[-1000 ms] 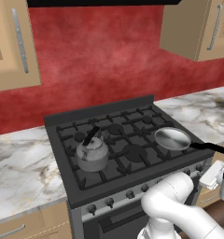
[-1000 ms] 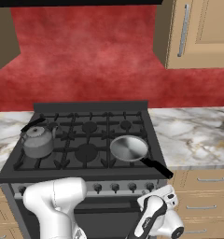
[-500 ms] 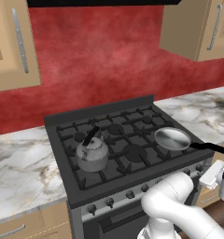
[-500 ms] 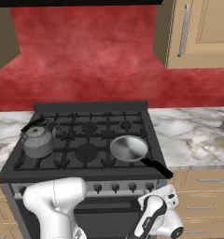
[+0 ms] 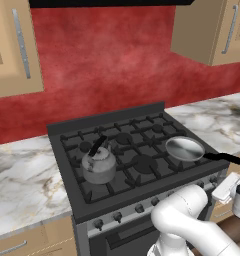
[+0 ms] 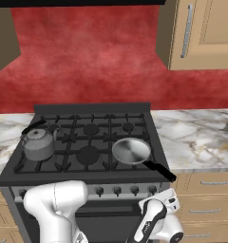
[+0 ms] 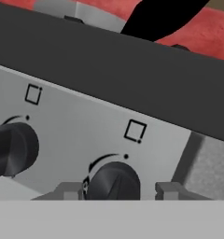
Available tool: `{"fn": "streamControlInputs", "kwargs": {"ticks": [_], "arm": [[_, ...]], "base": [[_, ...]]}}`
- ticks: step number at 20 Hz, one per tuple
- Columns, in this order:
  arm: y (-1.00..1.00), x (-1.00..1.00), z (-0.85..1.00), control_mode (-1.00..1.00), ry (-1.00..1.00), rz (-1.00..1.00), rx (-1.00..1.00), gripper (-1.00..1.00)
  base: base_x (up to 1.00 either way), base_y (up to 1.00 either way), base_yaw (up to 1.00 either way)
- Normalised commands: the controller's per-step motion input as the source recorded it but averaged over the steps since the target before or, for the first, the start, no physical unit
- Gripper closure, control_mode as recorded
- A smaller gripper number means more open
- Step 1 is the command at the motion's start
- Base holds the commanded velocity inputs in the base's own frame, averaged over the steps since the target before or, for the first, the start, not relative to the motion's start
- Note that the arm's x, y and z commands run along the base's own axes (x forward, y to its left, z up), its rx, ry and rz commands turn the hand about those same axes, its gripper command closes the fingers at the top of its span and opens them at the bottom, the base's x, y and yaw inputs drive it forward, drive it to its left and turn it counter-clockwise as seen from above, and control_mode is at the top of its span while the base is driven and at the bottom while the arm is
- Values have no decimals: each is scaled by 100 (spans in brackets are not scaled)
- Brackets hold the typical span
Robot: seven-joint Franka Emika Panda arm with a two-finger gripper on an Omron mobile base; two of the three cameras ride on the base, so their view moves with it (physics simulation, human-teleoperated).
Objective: Pick the pan from the cabinet and place it on the stove. Then turn on the stove burner for the pan.
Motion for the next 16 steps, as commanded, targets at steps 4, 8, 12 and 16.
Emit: {"fn": "streamControlInputs", "kwargs": {"ticks": [4,8,12,16], "arm": [[37,22,-6,-100,0,0,0,100],[42,4,-1,-100,0,0,0,100],[69,0,-8,-100,0,3,0,100],[74,2,-7,-100,0,5,0,100]], "base": [[0,0,0],[0,0,0],[0,0,0],[0,0,0]]}}
